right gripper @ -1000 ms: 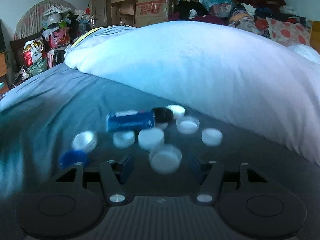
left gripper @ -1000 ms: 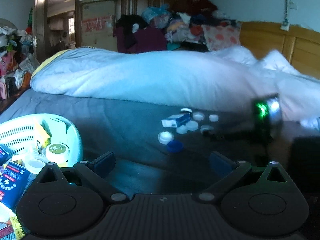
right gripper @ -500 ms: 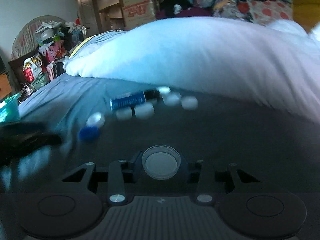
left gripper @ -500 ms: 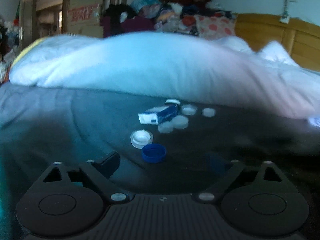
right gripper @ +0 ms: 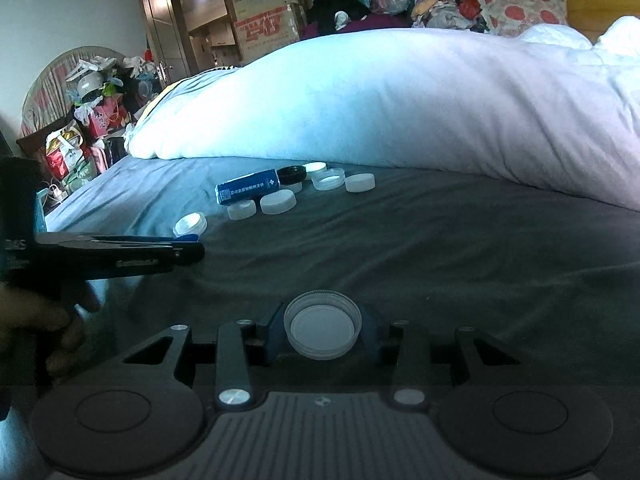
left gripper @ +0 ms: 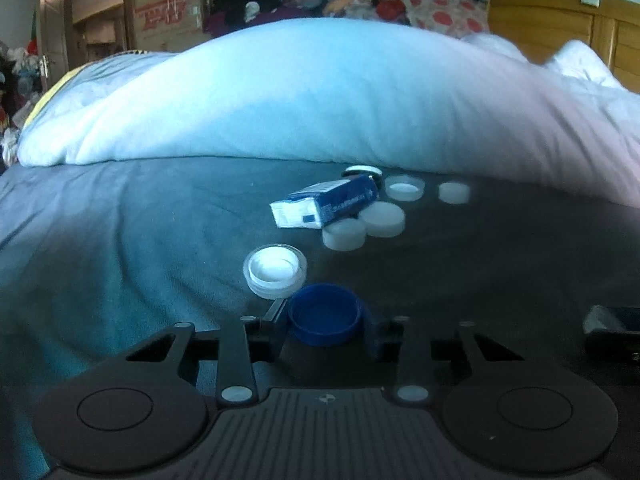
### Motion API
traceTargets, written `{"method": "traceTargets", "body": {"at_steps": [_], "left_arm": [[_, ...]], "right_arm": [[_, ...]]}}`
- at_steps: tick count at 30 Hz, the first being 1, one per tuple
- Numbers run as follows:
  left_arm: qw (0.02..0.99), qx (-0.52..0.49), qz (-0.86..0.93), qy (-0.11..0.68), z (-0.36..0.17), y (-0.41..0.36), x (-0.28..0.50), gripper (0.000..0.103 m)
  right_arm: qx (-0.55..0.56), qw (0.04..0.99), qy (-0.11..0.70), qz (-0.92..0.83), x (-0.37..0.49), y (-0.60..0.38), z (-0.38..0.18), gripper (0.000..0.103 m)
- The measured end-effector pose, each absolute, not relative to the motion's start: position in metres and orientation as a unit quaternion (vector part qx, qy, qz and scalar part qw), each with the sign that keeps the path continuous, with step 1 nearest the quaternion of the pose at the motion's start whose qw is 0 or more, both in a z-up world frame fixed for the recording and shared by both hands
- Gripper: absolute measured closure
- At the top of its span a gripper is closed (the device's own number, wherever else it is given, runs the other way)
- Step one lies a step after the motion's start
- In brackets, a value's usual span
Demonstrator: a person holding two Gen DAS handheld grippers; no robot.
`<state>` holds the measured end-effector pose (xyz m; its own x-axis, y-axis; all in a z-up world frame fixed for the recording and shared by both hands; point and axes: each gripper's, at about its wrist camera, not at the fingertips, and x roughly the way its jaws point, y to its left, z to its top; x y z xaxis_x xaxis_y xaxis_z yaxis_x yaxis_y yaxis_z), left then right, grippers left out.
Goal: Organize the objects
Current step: 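Carry the blue cap and white cap over the teal basket and open both tools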
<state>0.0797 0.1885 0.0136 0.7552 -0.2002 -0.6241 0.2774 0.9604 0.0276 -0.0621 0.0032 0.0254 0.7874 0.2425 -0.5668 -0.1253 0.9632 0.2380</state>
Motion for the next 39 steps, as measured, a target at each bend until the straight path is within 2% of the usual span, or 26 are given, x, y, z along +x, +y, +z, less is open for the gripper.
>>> {"method": "traceTargets", "body": {"at_steps": [3, 9, 17, 25, 32, 39], "left_arm": [[0.939, 0.046, -0.132, 0.315, 0.037, 0.191, 0.057, 0.064], [0.958, 0.035, -0.108, 0.262, 0.122, 0.219, -0.010, 0.064], [0.984, 0.020, 0.035, 0.173, 0.226, 0.319, -0.071, 0.064], [0.972, -0.024, 0.190, 0.138, 0.283, 0.439, -0.125, 0.064], [0.956, -0.043, 0.230, 0.175, 0.304, 0.505, -0.141, 0.064], [0.941, -0.053, 0.203, 0.267, 0.279, 0.535, -0.125, 0.064]], "right_arm": [[0.095, 0.946, 0.296, 0.095, -0.066, 0.002, 0.038, 0.060], [0.090, 0.954, 0.264, 0.109, -0.076, 0.015, 0.082, 0.060], [0.069, 0.966, 0.174, 0.176, -0.079, 0.075, 0.196, 0.060], [0.055, 0.953, 0.124, 0.270, -0.071, 0.164, 0.308, 0.060], [0.035, 0.917, 0.161, 0.363, -0.068, 0.263, 0.358, 0.060], [0.011, 0.877, 0.243, 0.414, -0.072, 0.346, 0.355, 0.060]]}}
